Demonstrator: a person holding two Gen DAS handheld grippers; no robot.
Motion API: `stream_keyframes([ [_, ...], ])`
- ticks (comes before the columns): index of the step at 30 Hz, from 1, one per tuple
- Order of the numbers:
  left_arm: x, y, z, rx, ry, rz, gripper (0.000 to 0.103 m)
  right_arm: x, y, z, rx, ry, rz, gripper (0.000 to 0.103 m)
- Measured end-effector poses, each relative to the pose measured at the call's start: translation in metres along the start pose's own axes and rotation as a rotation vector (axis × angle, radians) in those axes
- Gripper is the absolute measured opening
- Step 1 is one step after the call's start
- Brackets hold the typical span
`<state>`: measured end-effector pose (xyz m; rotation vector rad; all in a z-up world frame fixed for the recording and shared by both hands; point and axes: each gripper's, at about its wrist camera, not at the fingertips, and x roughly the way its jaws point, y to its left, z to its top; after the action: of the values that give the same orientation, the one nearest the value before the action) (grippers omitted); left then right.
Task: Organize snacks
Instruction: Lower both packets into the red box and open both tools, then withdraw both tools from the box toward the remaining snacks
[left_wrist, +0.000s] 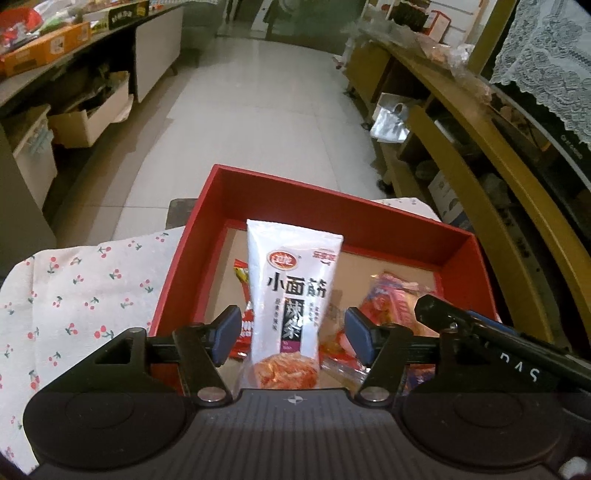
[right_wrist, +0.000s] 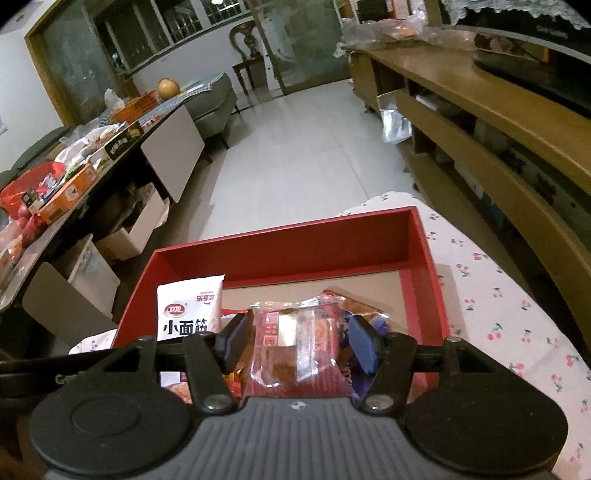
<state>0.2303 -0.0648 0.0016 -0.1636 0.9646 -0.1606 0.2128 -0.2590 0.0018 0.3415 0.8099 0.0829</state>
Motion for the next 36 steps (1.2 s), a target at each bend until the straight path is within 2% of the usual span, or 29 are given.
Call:
stream_keyframes([
  [21,-0.043,-0.008,-0.039,0.043,0.005,-0.063,0.075,-0.070,-0.005,-0.040,0.035,-0.005,0.023,0.075],
  [36,-0.059,-0.008,-0.067,0.076,0.021,-0.074,0.076,-0.090,-0.009,-0.062,0.047,0.023,0.043,0.075],
])
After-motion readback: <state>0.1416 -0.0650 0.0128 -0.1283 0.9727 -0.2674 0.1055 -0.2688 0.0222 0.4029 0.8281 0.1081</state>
